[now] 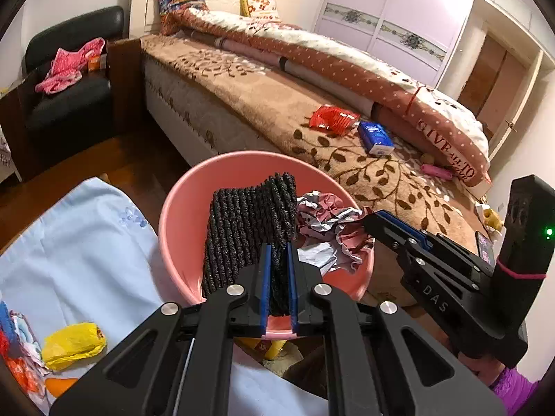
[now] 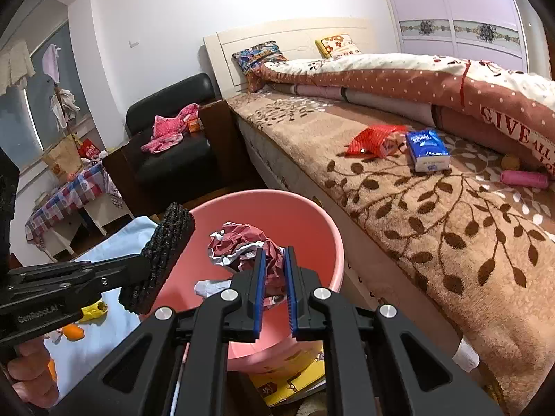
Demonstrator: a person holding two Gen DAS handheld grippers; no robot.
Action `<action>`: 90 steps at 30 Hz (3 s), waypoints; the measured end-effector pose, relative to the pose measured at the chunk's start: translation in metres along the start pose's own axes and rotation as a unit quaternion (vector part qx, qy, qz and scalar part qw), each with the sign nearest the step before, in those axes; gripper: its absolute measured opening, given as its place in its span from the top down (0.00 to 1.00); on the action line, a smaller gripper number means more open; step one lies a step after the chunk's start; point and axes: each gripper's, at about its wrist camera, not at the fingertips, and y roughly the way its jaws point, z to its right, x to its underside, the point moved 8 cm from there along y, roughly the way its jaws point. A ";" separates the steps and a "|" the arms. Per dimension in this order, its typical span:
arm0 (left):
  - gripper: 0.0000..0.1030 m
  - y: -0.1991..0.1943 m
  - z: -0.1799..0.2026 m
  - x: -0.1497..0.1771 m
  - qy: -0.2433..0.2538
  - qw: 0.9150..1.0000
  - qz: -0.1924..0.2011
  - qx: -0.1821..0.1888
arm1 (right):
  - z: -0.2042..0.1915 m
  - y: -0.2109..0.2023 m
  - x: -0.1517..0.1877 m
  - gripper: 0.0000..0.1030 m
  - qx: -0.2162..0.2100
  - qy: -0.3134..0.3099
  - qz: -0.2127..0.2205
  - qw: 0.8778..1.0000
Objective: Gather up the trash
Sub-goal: 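Carry both items over the pink bucket and open both tools to drop them, then withdraw both tools from the bucket back toward the table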
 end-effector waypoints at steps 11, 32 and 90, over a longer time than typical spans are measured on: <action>0.91 0.015 -0.005 0.003 -0.013 1.000 -0.016 -0.006 | -0.001 0.012 0.005 0.85 -0.011 0.003 -0.009 1.000; 0.57 -0.002 -0.010 0.004 -0.024 1.000 -0.013 -0.014 | -0.010 -0.002 0.010 0.55 -0.026 0.008 -0.004 1.000; 0.52 -0.233 -0.104 0.155 -0.085 0.989 0.028 -0.121 | -0.145 -0.078 0.057 0.49 -0.140 -0.103 -0.023 0.984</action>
